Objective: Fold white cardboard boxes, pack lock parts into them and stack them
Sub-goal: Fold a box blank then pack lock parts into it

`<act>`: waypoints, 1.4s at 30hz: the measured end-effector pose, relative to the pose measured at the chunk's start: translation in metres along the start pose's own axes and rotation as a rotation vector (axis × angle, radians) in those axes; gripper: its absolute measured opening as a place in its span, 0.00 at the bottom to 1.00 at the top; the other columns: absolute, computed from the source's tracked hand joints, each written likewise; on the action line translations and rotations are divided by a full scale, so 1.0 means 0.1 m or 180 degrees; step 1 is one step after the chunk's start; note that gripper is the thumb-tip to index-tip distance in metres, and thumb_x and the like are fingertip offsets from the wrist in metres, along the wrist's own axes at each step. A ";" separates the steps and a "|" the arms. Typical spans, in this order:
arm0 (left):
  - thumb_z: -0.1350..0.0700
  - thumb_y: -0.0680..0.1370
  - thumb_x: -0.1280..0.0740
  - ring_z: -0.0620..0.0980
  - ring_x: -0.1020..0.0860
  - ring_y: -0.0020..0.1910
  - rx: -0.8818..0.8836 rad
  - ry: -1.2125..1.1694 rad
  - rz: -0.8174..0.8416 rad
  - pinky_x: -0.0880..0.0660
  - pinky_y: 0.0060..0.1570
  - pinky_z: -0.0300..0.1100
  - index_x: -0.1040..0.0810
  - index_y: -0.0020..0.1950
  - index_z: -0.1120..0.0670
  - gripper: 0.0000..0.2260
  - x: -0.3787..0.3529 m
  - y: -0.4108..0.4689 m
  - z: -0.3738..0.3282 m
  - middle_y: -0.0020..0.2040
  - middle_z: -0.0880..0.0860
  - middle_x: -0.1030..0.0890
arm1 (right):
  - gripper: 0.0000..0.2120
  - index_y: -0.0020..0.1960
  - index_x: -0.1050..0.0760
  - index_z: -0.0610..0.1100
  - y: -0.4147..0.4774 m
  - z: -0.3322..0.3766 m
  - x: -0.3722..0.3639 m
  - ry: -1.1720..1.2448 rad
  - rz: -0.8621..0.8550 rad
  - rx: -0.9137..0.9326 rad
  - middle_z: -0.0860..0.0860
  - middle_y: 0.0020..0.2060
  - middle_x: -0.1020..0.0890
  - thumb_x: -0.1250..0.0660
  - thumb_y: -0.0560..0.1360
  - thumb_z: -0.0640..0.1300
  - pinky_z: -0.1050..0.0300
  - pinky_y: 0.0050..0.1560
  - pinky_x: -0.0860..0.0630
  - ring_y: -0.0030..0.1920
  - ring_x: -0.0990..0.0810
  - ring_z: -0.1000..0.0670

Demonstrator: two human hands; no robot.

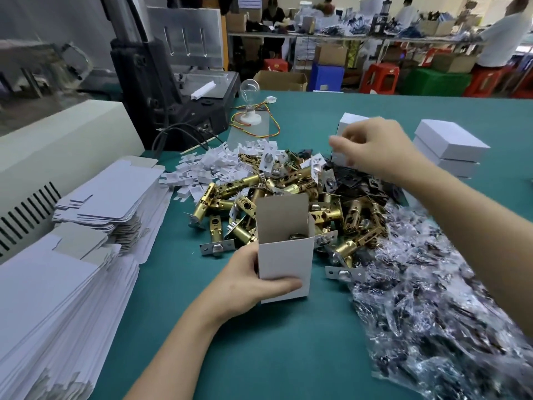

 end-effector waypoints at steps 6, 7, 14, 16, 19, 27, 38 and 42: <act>0.55 0.71 0.19 0.47 0.17 0.55 0.0015 -0.0022 0.0037 0.20 0.54 0.40 0.17 0.56 0.44 0.17 -0.01 -0.01 0.04 0.54 0.50 0.15 | 0.21 0.53 0.18 0.39 0.13 -1.13 -0.47 -0.1607 0.1121 -0.1037 0.45 0.43 0.17 0.33 0.80 0.59 0.51 0.45 0.20 0.44 0.21 0.43; 0.56 0.71 0.20 0.44 0.18 0.54 0.0005 -0.0038 0.0071 0.21 0.53 0.39 0.17 0.56 0.44 0.16 -0.02 -0.02 0.04 0.53 0.47 0.15 | 0.23 0.50 0.20 0.40 0.11 -1.21 -0.52 -0.1724 0.1138 -0.1127 0.46 0.40 0.19 0.34 0.80 0.61 0.53 0.42 0.22 0.43 0.22 0.43; 0.56 0.73 0.20 0.40 0.19 0.52 -0.0012 0.0007 0.0070 0.23 0.52 0.36 0.17 0.54 0.39 0.16 -0.02 -0.05 0.02 0.51 0.41 0.16 | 0.23 0.39 0.27 0.41 0.12 -1.35 -0.61 -0.1756 0.1022 -0.1143 0.46 0.35 0.24 0.33 0.81 0.59 0.54 0.37 0.25 0.37 0.24 0.45; 0.55 0.73 0.20 0.39 0.19 0.51 -0.0009 0.0031 0.0066 0.23 0.51 0.35 0.17 0.53 0.38 0.16 -0.02 -0.07 0.00 0.50 0.40 0.16 | 0.17 0.46 0.23 0.40 0.10 -1.33 -0.61 -0.1762 0.1189 -0.1058 0.46 0.38 0.23 0.32 0.81 0.55 0.51 0.43 0.21 0.43 0.22 0.43; 0.55 0.73 0.20 0.38 0.20 0.50 0.0041 0.0109 0.0069 0.24 0.50 0.34 0.18 0.52 0.38 0.15 -0.02 -0.08 -0.01 0.49 0.39 0.17 | 0.07 0.47 0.23 0.45 0.10 -1.29 -0.57 -0.1745 0.1265 -0.0883 0.45 0.44 0.20 0.29 0.80 0.47 0.47 0.51 0.18 0.47 0.21 0.42; 0.53 0.71 0.20 0.40 0.19 0.51 0.0162 0.0090 0.0034 0.23 0.51 0.37 0.18 0.54 0.41 0.15 -0.01 -0.06 0.03 0.50 0.41 0.16 | 0.08 0.50 0.17 0.42 0.09 -1.17 -0.50 -0.1535 0.0902 -0.0545 0.44 0.48 0.14 0.30 0.81 0.47 0.52 0.45 0.23 0.46 0.20 0.43; 0.48 0.68 0.19 0.42 0.18 0.54 0.0108 0.0127 0.0010 0.21 0.55 0.38 0.18 0.56 0.38 0.18 -0.01 -0.07 0.01 0.53 0.45 0.15 | 0.12 0.61 0.24 0.39 -0.33 -0.24 -0.21 0.3666 0.0723 -0.1263 0.45 0.53 0.12 0.40 0.85 0.45 0.58 0.46 0.16 0.53 0.12 0.47; 0.51 0.70 0.19 0.48 0.17 0.59 0.0149 0.0117 -0.0015 0.20 0.60 0.44 0.18 0.58 0.39 0.19 -0.01 -0.08 0.00 0.58 0.49 0.15 | 0.14 0.63 0.24 0.38 -0.61 0.03 -0.31 0.4728 0.0887 -0.1740 0.43 0.54 0.13 0.46 0.87 0.43 0.63 0.34 0.20 0.49 0.12 0.50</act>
Point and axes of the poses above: each hand's wrist, its own y-axis towards the middle knuckle, its own x-axis out of the back of the hand, z = x × y, the point moved 6 cm from there along y, towards the middle knuckle
